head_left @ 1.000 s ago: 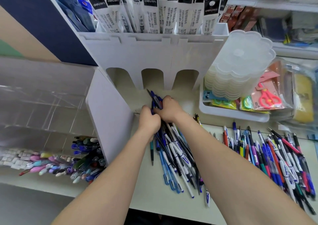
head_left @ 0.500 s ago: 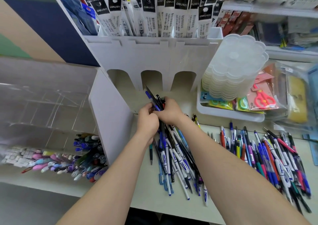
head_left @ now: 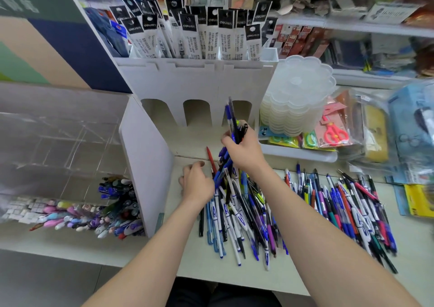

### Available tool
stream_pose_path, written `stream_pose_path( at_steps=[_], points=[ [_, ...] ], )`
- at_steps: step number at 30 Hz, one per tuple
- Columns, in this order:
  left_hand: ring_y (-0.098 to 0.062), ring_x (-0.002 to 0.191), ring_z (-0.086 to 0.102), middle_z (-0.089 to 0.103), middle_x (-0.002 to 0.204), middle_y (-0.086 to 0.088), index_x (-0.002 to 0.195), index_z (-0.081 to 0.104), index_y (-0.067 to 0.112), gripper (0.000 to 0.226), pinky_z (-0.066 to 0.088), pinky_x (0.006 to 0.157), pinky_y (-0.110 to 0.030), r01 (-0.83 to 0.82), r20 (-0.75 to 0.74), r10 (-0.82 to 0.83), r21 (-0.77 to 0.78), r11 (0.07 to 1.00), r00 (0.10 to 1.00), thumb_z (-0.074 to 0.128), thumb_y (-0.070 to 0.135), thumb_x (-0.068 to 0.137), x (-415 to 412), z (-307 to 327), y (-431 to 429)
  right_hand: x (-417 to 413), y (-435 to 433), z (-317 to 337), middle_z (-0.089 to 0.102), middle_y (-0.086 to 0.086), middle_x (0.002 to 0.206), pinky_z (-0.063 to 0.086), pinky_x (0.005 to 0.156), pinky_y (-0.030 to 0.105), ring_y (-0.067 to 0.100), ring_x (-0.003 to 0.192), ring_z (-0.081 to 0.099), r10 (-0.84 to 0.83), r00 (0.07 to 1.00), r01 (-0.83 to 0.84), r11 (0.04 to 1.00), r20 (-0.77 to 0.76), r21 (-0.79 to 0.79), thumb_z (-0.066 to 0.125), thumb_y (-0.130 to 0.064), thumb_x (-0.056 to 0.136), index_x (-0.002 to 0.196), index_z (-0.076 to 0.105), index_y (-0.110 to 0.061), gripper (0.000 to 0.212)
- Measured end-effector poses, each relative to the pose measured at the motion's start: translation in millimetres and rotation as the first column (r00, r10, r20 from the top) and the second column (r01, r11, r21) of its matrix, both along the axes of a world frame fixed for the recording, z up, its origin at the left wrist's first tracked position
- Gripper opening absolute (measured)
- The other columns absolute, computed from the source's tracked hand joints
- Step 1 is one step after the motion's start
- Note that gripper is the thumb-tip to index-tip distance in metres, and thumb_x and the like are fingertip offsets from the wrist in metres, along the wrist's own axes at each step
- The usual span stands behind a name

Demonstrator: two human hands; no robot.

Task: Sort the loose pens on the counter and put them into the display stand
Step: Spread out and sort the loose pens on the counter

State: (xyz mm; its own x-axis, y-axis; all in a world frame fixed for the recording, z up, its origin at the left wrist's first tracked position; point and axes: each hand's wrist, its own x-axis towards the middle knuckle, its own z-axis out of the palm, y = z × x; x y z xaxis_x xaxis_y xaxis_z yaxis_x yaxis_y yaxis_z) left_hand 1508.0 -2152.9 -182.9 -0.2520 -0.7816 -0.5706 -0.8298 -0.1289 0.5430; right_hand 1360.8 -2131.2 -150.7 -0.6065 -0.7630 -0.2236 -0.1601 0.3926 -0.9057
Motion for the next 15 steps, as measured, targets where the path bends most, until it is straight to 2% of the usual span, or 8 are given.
stream_pose_path(
  at_steps=[2,3,7,12,15],
  points=[
    [-0.043,0.143,0.031,0.032,0.159,-0.014,0.157,0.043,0.019,0.063,0.032,0.118,-0.044,0.016,-0.018,-0.015,0.031,0.999,1.000,0.045,0.002,0.096,-2,0,5,-2,8,9,0.058,0.013,0.080,0.057,0.068,0.030,0.012,0.068,0.065,-0.054,0.999,0.054,0.996,-0.002,-0.068,0.064,-0.011,0.094,0.097,0.053,-0.008,0.012],
    [-0.044,0.143,0.030,0.032,0.159,-0.016,0.159,0.041,0.020,0.064,0.030,0.119,-0.043,0.028,-0.011,-0.027,0.051,0.998,1.000,0.045,0.005,0.097,-3,0,6,-3,12,14,0.058,0.011,0.081,0.056,0.069,0.031,0.011,0.068,0.063,-0.083,0.996,0.082,0.992,-0.010,-0.098,0.064,-0.011,0.095,0.096,0.054,-0.010,0.011],
    [-0.042,0.141,0.027,0.031,0.160,-0.014,0.163,0.034,0.026,0.067,0.026,0.116,-0.040,0.146,-0.013,-0.146,0.100,0.984,0.989,0.042,0.010,0.098,-9,-4,14,-10,26,31,0.061,0.020,0.088,0.061,0.076,0.047,0.027,0.076,0.069,-0.163,0.987,0.159,0.967,-0.002,-0.201,0.062,-0.012,0.099,0.099,0.053,-0.014,0.009],
    [-0.041,0.149,0.021,0.026,0.169,-0.009,0.167,0.023,0.031,0.070,0.025,0.121,-0.046,0.231,-0.038,-0.229,0.054,0.971,0.973,0.045,0.026,0.102,-15,-10,28,-23,46,53,0.061,0.024,0.091,0.061,0.072,0.046,0.037,0.081,0.067,-0.236,0.972,0.220,0.932,-0.022,-0.287,0.062,-0.018,0.103,0.099,0.054,-0.018,0.008],
    [-0.039,0.154,0.017,0.021,0.173,-0.007,0.169,0.016,0.025,0.073,0.026,0.123,-0.053,0.272,-0.007,-0.272,0.028,0.962,0.962,0.048,0.030,0.103,-19,-10,39,-29,62,61,0.060,0.025,0.089,0.061,0.070,0.054,0.041,0.077,0.066,-0.281,0.959,0.260,0.913,-0.025,-0.315,0.061,-0.021,0.102,0.099,0.053,-0.023,0.009]
  ],
)
